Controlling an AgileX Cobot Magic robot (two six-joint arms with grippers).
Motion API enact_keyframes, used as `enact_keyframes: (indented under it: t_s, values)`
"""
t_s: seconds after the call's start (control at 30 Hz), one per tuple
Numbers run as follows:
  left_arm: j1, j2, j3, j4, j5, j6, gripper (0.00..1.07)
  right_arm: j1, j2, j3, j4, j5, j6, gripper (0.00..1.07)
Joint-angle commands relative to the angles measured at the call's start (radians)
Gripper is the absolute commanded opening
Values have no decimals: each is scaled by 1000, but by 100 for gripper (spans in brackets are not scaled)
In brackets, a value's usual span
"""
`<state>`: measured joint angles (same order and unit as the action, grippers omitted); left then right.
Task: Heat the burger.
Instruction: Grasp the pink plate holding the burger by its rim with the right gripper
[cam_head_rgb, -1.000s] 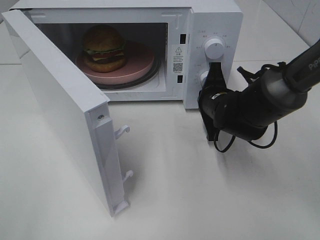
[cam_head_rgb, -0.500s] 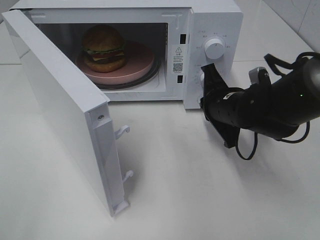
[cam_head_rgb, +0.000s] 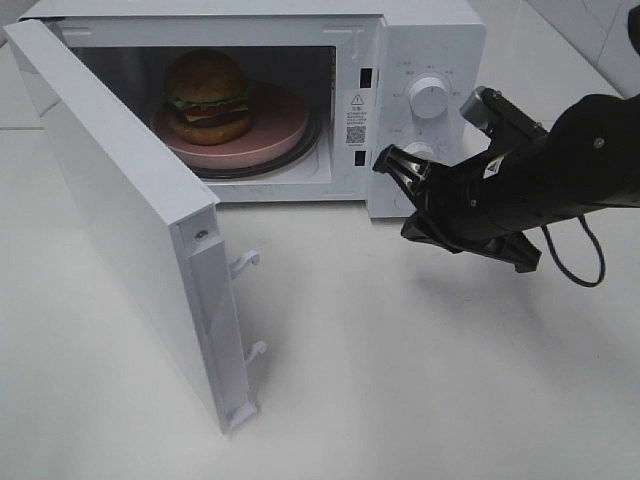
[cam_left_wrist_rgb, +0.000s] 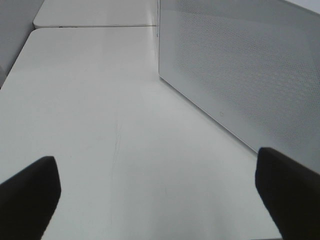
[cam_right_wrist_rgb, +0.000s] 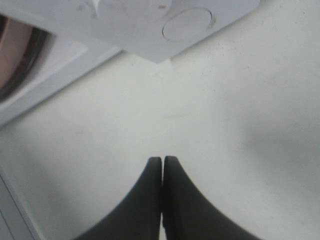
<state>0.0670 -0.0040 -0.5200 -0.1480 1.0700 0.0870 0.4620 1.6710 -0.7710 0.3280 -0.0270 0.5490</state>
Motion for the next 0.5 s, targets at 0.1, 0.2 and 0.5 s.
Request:
enact_keyframes:
  t_s: [0.1,0.2,0.5]
  values:
    - [2,-8,3,-2,-2,-7,98,-9,-38,-20,-55,166,-120,0]
    - [2,-8,3,-2,-2,-7,98,-9,-59,-63,-61,330,-282,0]
    - [2,-8,3,-2,-2,-7,98,-9,-67,-167,-67,598,-693,1]
